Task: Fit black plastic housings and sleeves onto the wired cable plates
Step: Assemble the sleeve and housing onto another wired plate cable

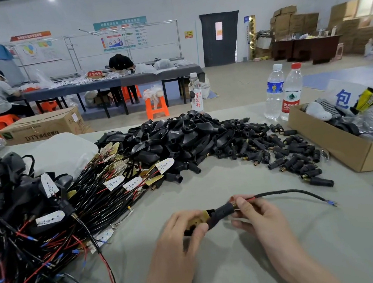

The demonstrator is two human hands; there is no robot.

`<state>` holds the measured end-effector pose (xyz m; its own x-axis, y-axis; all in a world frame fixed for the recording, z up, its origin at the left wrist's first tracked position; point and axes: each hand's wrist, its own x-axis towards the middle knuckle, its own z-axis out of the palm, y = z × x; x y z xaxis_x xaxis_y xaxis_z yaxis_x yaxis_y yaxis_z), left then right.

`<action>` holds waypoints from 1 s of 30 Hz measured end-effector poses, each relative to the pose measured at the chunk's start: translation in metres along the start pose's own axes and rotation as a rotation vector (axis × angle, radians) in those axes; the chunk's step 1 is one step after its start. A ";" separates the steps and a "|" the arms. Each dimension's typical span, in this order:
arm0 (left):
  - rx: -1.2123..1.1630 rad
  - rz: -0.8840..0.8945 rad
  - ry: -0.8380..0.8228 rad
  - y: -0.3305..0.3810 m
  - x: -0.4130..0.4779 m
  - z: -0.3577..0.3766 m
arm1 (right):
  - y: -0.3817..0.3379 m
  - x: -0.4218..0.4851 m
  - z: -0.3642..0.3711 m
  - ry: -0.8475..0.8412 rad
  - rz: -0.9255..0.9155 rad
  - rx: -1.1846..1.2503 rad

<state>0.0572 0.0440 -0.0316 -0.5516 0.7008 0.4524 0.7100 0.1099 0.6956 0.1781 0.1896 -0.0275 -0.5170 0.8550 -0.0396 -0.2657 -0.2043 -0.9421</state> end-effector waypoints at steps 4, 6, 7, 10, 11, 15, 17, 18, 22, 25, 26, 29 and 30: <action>-0.023 -0.074 -0.060 -0.003 0.001 0.001 | -0.001 0.001 -0.001 0.022 -0.007 -0.023; 0.100 -0.006 -0.087 -0.005 0.000 0.002 | -0.001 0.001 0.000 0.020 -0.006 -0.030; 0.143 0.014 -0.094 -0.006 0.000 0.003 | -0.001 0.000 0.000 0.018 -0.007 -0.032; 0.192 0.032 -0.078 -0.007 0.001 0.003 | -0.001 0.000 0.000 0.000 -0.008 -0.039; 0.186 0.030 -0.065 -0.005 0.001 0.002 | -0.001 0.000 0.000 -0.008 -0.009 -0.044; 0.207 -0.013 -0.017 0.000 0.000 -0.001 | 0.000 -0.002 0.001 -0.019 -0.013 -0.043; 0.261 -0.043 0.005 0.002 -0.001 -0.001 | 0.000 -0.002 0.002 -0.025 -0.007 -0.035; 0.290 -0.059 0.011 0.003 -0.001 -0.001 | -0.001 -0.002 0.002 -0.025 -0.004 -0.031; 0.355 -0.099 -0.024 0.008 -0.001 -0.003 | -0.002 -0.002 0.003 -0.013 0.017 -0.020; 0.305 -0.112 -0.073 0.010 0.001 -0.006 | -0.004 -0.002 0.003 0.002 0.031 -0.008; 0.292 -0.113 -0.079 0.010 0.000 -0.006 | -0.004 -0.003 0.002 0.003 0.034 -0.007; 0.290 -0.080 -0.050 0.011 0.000 -0.006 | -0.005 -0.004 0.003 -0.004 0.039 -0.009; 0.281 -0.050 -0.036 0.011 0.000 -0.005 | -0.005 -0.004 0.003 -0.003 0.040 -0.005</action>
<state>0.0624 0.0414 -0.0209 -0.5766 0.7136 0.3979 0.7787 0.3326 0.5320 0.1789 0.1858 -0.0215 -0.5300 0.8445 -0.0766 -0.2403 -0.2362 -0.9415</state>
